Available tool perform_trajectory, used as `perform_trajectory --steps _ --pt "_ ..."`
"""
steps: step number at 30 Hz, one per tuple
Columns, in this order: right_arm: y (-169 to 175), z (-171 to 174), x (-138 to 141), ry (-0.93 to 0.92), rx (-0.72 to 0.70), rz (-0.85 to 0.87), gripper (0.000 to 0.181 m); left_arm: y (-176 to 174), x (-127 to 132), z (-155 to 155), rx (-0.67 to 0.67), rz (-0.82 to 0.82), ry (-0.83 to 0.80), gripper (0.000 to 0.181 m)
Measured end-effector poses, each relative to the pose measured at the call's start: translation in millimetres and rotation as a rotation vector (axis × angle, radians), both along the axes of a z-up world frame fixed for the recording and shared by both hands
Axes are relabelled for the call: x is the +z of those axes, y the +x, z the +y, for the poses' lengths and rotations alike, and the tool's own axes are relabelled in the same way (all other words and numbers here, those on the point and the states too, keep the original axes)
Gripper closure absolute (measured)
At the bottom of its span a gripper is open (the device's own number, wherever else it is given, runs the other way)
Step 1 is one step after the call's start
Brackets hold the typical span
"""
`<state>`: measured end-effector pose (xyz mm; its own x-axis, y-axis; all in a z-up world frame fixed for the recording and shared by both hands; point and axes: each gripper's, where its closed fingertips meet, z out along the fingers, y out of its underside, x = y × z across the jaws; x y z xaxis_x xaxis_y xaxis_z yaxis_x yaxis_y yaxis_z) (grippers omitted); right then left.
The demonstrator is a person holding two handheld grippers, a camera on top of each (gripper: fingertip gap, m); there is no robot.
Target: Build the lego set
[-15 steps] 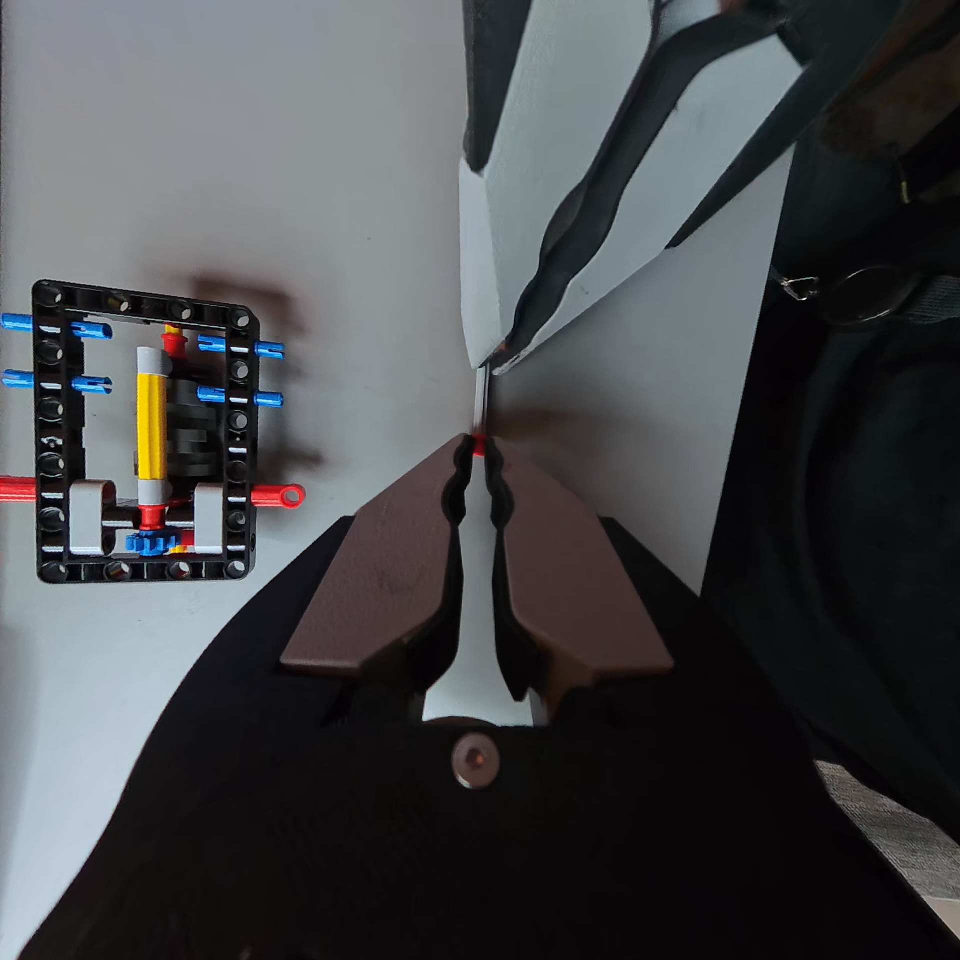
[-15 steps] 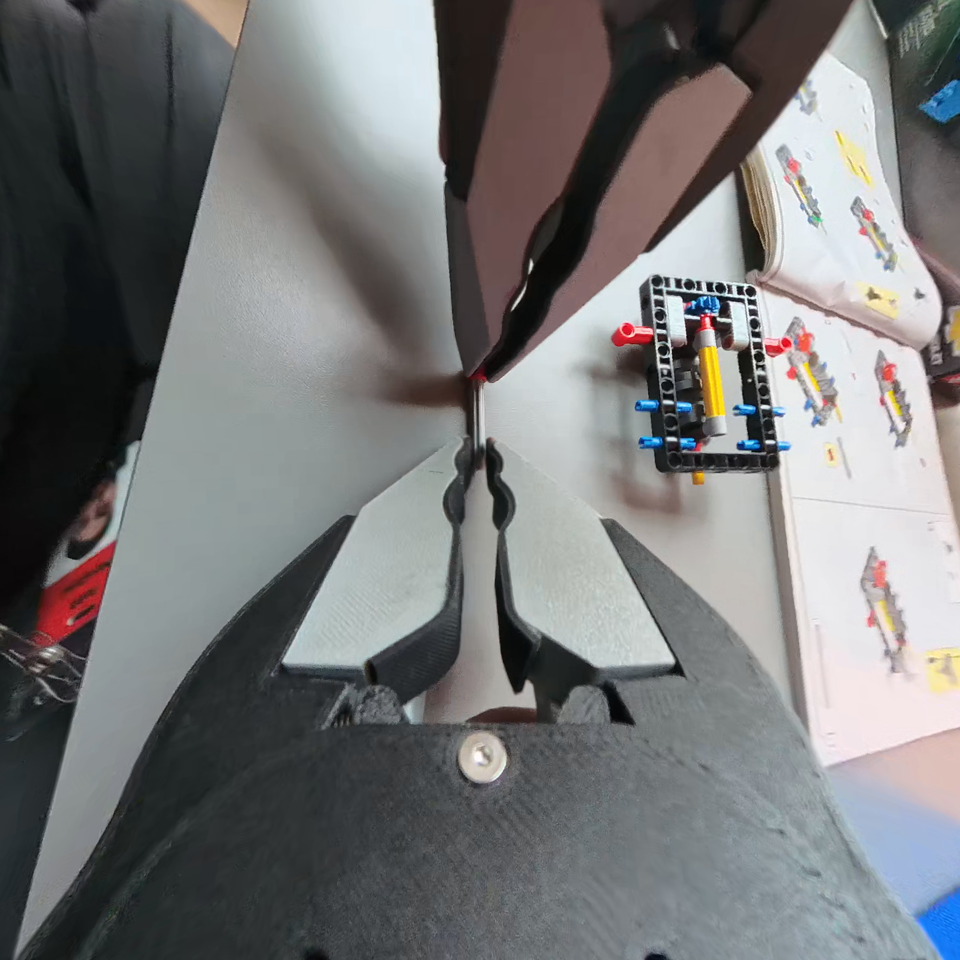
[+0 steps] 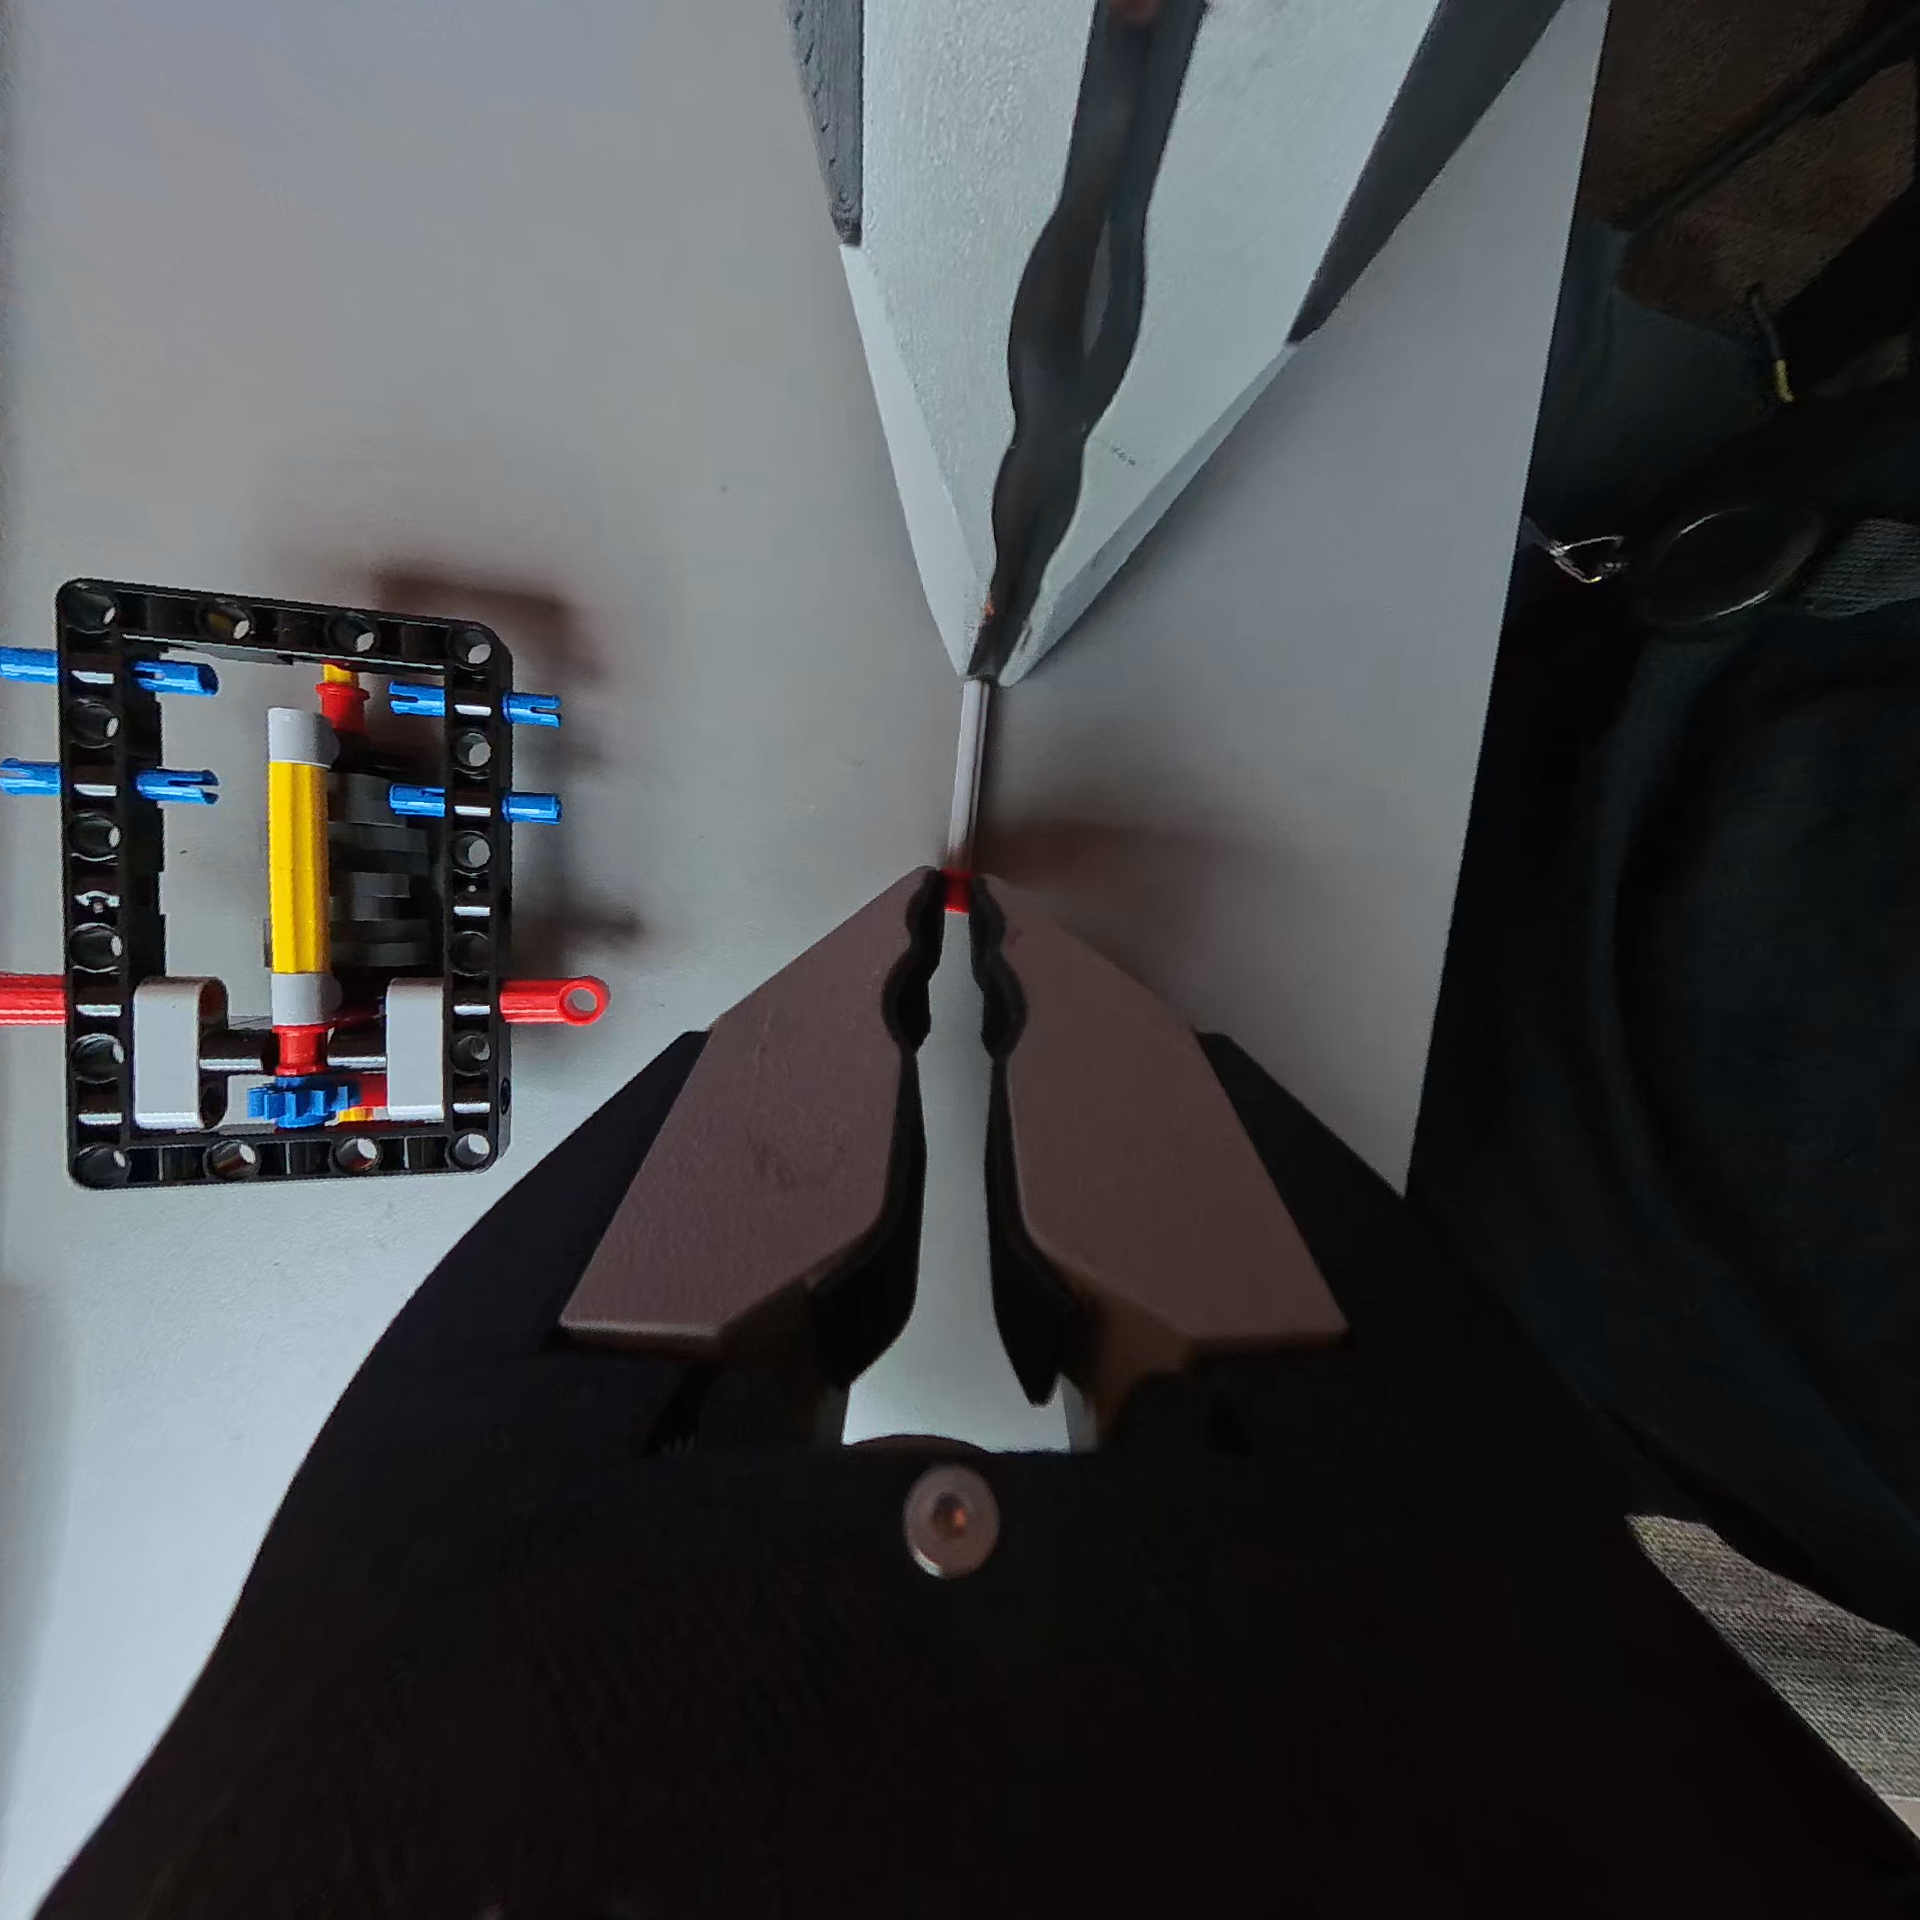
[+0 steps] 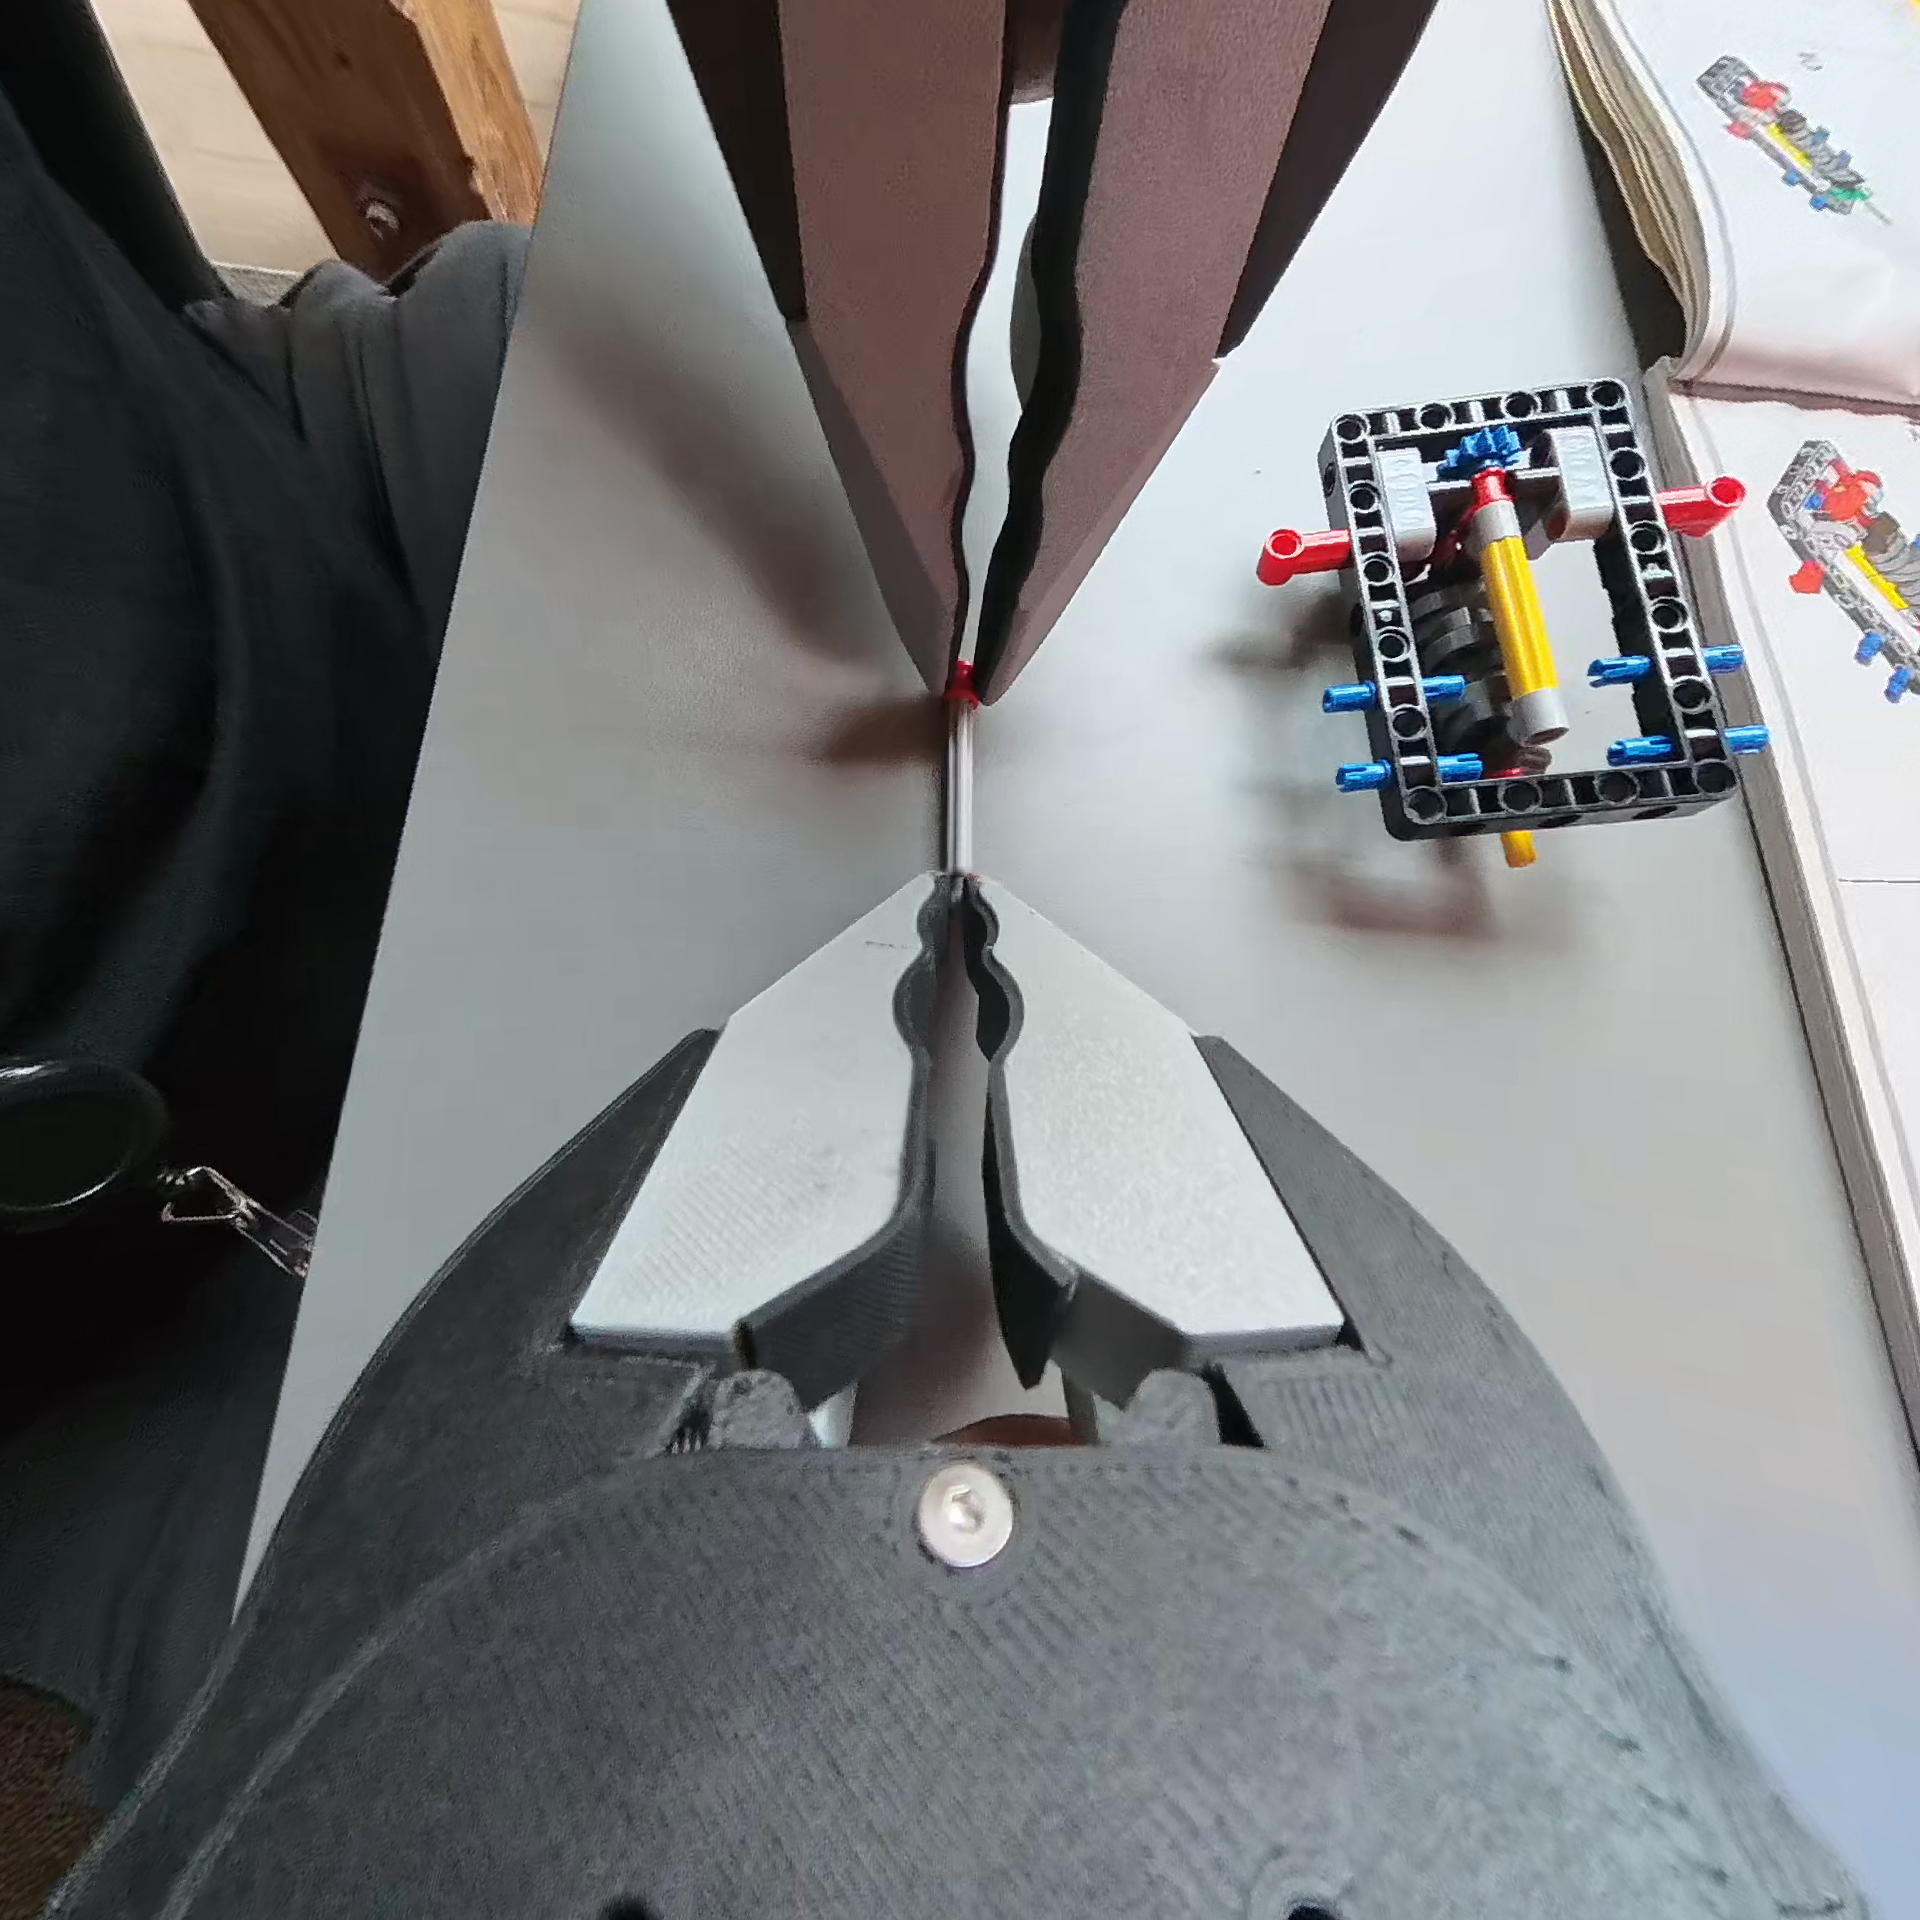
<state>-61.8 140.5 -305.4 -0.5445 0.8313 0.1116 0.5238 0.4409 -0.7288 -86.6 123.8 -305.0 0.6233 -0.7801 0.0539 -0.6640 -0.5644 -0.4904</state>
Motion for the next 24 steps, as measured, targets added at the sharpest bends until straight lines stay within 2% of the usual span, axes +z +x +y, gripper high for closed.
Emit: perform_trajectory --steps 24 --pt "1.0 -3.0 0.4 -0.001 0.043 -0.001 0.181 1.5 -0.2 -0.4 -0.003 -0.033 -0.001 0.179"
